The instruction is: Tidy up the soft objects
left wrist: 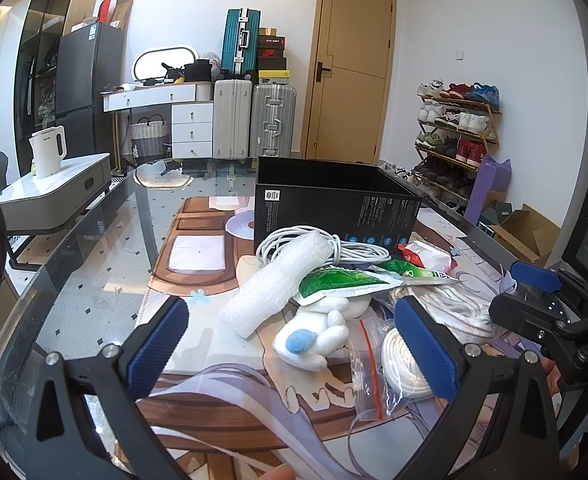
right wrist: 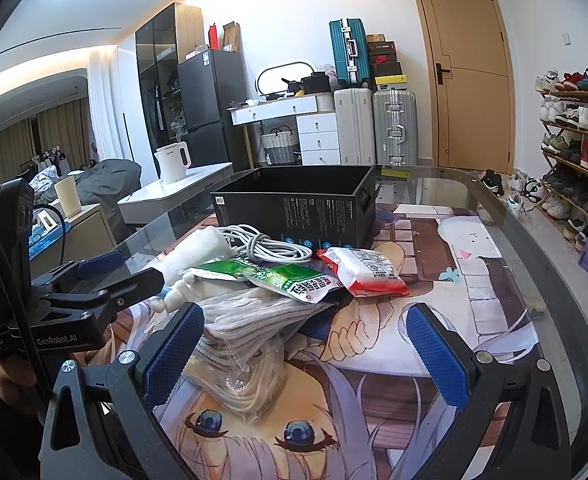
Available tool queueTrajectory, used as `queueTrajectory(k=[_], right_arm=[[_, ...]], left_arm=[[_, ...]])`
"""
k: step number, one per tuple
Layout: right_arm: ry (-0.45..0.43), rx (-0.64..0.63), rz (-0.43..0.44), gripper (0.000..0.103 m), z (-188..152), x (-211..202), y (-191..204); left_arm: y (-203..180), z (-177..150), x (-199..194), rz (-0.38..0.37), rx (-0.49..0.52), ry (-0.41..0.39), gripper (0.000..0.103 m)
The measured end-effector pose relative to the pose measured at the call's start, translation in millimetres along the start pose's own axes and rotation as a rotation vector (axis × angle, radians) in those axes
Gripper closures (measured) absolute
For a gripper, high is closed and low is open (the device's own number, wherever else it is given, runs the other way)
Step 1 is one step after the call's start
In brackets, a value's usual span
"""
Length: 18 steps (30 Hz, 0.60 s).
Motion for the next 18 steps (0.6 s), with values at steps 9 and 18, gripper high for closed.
queueTrajectory(k=[9,18], right_arm=[[0.001,0.002,0.0,0.0,0.0,0.1,0.2],[0.003,0.0,-0.001,0.0,1.2,-0.2,-0.2]], left_arm=[[-4.6,0.4,0.1,-0.024,0.002,0.004,0.0],[-5.3,2.0,-2.8,-0.025,0.0,0.005,0.0]])
Point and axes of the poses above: each gripper's, at about its wrist camera, not at the fingertips, and x roughly the way its jaws point, y to its left, z to its top, the point moved 8 cm from there along x, roughly the way its jaws point, and after that the axes turned 1 degree about -y, right-handed, at the moved point
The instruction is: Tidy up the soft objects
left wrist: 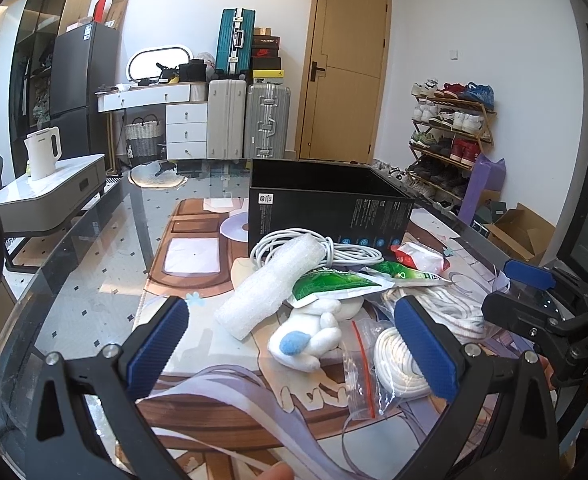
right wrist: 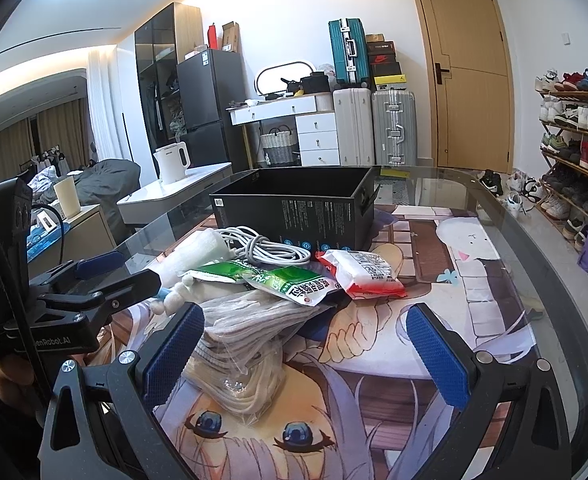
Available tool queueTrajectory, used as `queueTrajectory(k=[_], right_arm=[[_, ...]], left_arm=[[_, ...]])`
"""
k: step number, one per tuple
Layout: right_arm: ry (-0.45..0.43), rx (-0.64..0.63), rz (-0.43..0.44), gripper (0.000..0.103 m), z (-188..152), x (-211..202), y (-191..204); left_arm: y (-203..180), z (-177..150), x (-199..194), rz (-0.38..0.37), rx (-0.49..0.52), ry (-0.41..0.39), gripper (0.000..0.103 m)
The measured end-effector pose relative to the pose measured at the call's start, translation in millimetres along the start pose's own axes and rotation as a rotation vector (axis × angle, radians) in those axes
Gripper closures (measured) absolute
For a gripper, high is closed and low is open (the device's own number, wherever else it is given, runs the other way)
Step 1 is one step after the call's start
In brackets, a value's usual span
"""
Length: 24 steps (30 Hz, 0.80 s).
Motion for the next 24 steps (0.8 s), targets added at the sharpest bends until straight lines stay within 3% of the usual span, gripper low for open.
queueTrajectory(k=[24], right_arm=[[0.06,-0.018,0.007,0.0,4,2,32]], left_arm=[[30,21,-16,0.051,-0.022,-0.064,0.0]])
Point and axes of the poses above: each gripper's, at about its wrist camera, not at the fingertips, and x roughly the way its jaws point, y to its left, z to its top, the point moved 8 cm from there along x, roughly the way its jaws point, and after that the axes turned 1 degree about -y, right-handed, at the moved point
